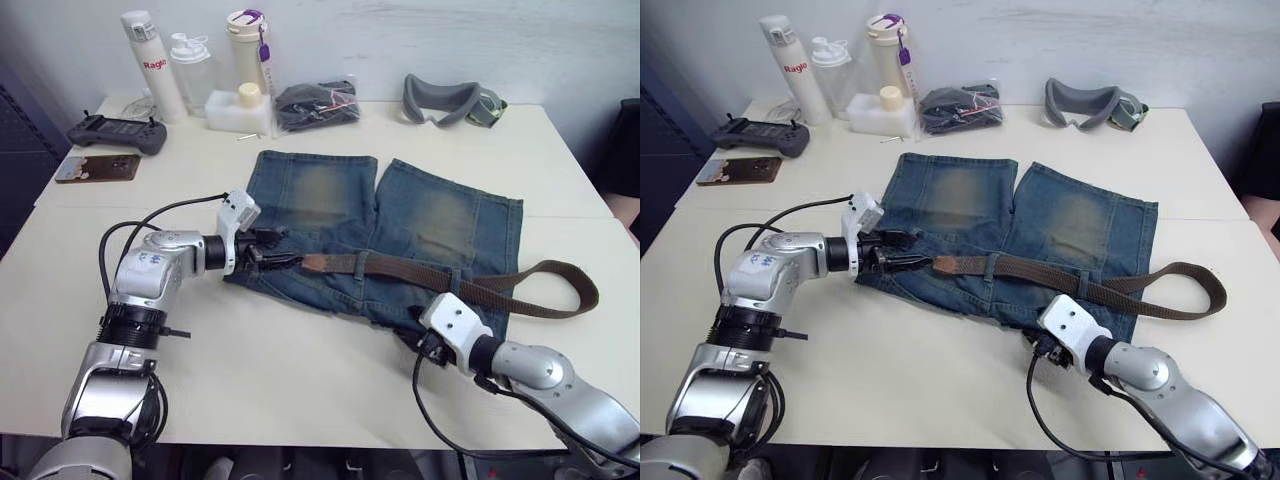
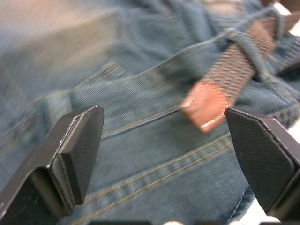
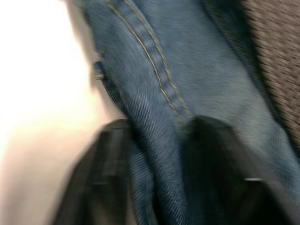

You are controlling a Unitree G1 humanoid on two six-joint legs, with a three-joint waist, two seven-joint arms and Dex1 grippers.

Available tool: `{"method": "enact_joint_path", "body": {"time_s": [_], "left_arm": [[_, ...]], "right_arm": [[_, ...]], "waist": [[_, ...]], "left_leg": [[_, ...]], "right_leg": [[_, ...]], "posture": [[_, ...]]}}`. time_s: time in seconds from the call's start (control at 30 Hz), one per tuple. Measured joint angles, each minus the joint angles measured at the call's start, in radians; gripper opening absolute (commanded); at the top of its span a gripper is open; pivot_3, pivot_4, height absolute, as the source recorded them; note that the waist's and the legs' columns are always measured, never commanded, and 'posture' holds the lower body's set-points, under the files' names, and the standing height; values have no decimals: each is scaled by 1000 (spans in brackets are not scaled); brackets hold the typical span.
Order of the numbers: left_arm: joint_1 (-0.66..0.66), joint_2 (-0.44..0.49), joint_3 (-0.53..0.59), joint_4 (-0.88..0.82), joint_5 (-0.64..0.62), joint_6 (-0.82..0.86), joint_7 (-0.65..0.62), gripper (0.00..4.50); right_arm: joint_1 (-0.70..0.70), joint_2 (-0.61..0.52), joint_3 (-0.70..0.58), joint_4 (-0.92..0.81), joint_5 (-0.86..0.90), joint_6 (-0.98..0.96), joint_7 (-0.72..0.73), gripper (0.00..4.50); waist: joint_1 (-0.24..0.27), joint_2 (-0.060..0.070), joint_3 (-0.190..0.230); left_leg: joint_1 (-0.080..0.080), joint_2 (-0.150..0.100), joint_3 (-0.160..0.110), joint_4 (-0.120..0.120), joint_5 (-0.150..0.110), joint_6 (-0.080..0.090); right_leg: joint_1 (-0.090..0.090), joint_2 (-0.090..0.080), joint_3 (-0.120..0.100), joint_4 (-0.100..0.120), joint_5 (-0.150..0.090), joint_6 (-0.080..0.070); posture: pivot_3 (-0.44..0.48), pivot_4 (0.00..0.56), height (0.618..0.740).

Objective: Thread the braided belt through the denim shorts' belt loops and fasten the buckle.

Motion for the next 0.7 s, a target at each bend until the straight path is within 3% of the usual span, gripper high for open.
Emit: {"method": "enact_joint_path", "body": {"time_s": [0.07,0.4,0.5,0.7], "left_arm": [[-9,-30,17,0,-48,113,5,4500],[-111,-209,164,123,-165,406,139,4500],[-123,-231,205,144,-184,435,167,3665],[-119,-217,190,159,-183,469,184,1074]], "right_arm": [[4,7,-22,2,-12,1,7,54],[0,77,-47,2,-45,41,28,54],[6,82,-55,-2,-51,48,37,0],[25,96,-94,-3,-51,61,42,0]], "waist": [[8,0,0],[11,0,0],[13,0,0],[15,0,0]], "left_leg": [[0,0,0,2,0,0],[0,0,-1,6,-1,0],[0,0,-1,5,1,-3],[0,0,-1,6,-1,-7]], "right_leg": [[0,0,0,1,0,0],[1,0,-1,3,2,0],[1,0,-1,3,2,0],[1,0,-1,3,2,0]], "posture": [[0,150,738],[0,150,738],[0,150,738],[0,150,738]]}}
